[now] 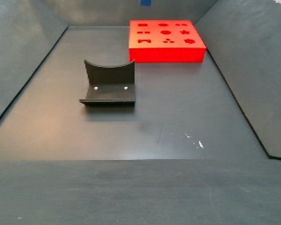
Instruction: Insert the rectangle object.
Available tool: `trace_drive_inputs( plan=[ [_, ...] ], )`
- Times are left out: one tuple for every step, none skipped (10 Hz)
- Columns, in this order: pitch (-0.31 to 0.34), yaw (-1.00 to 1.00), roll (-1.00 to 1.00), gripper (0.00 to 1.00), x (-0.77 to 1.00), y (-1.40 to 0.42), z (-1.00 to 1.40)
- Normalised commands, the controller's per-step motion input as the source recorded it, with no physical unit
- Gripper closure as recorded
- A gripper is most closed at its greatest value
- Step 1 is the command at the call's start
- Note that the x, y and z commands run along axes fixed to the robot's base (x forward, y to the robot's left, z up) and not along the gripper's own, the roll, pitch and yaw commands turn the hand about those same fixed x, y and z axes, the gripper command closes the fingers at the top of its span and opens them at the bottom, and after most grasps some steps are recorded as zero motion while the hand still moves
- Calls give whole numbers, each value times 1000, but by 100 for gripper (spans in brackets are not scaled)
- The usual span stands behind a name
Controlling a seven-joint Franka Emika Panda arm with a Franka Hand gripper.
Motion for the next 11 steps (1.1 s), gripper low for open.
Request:
trace_drive_inputs(
  plan=[
    [0, 0, 0, 100, 0, 0, -31],
    [0, 0, 0, 100, 0, 0, -34],
    [0, 0, 0, 100, 0, 0, -40],
    [0, 0, 0, 100, 0, 0, -31],
    [0, 0, 7, 100, 0, 0, 0],
    [0, 0, -4, 100, 0, 0, 0],
    [0, 0, 0, 100, 0, 0, -49],
    [-54, 66, 214, 100, 66, -531, -137],
    [-49, 0, 243, 100, 383, -834, -157],
    [-60, 0, 210, 100, 406, -900, -146],
    [-60, 0, 180, 100, 454, -917, -117]
  ],
)
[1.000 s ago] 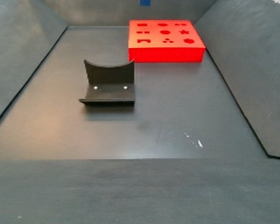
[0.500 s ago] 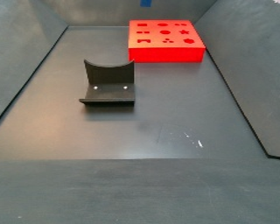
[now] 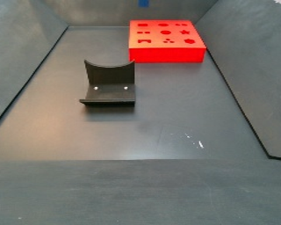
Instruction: Insert the rectangle object.
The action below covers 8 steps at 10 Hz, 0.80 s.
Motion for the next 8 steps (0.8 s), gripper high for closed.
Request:
trace_drive_inputs(
  plan=[
    [-53, 0, 156, 100, 466, -926, -126],
    [-39, 0, 139, 100, 500, -920, -186],
    [-21, 0, 139, 100, 514, -880, -271],
    [0, -11, 60, 100, 431, -486, -274],
    [0, -14, 0, 100, 51, -71, -17],
    [0, 0, 0, 100, 0, -46, -123],
    [-19, 0, 59, 100, 0, -26, -311],
    [-50, 0, 100, 100, -109, 0, -463]
  ],
)
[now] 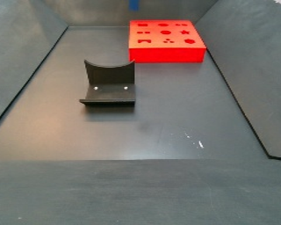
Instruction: Insert the rectangle object.
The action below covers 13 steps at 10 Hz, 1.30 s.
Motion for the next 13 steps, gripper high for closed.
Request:
trace_drive_inputs(
  plan=[
    [-6, 0, 0, 100, -37, 0, -211],
    [-30, 0, 0, 100, -51, -34, -289],
    [-101, 0, 53, 100, -200, -77, -489],
    [-89, 0, 41, 100, -189, -80, -363],
    [-101, 0, 51, 100, -231, -143, -334],
    [-96, 0, 26, 100, -200, -114, -326],
    [-76, 0, 0, 100, -177, -40, -197],
    [-70, 0, 7, 100, -151, -71, -186],
    [-59, 0, 0, 100, -114, -43, -200],
    [-43, 0, 0, 100, -71, 0, -229],
    [-39, 0, 0, 100, -26, 0, -260],
    [-46, 0, 0, 100, -17, 0, -311],
    [-37, 0, 0, 100, 0, 0, -343]
  ],
)
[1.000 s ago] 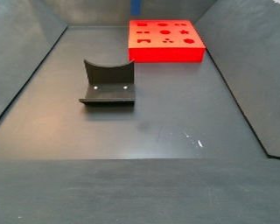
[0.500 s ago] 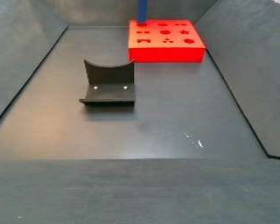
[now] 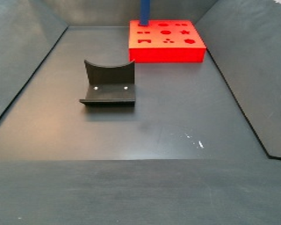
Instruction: Insert the rectangle object.
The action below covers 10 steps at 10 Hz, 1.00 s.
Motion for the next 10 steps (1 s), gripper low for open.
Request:
trace_drive_inputs(
  plan=[
    [-1, 0, 0, 100, 0, 0, -289],
    [0, 0, 1, 100, 66, 0, -280],
    [0, 0, 29, 100, 120, -17, -283],
    [0, 0, 41, 100, 126, -43, -231],
    [0, 0, 53, 100, 129, -63, -186],
    [0, 0, 47, 100, 149, -63, -171],
    [0, 0, 56, 100, 140, -46, -131],
    [0, 0, 73, 100, 223, -26, -174],
    [0, 0, 70, 100, 109, -14, -151],
    [0, 0, 51, 100, 14, 0, -174]
  ],
)
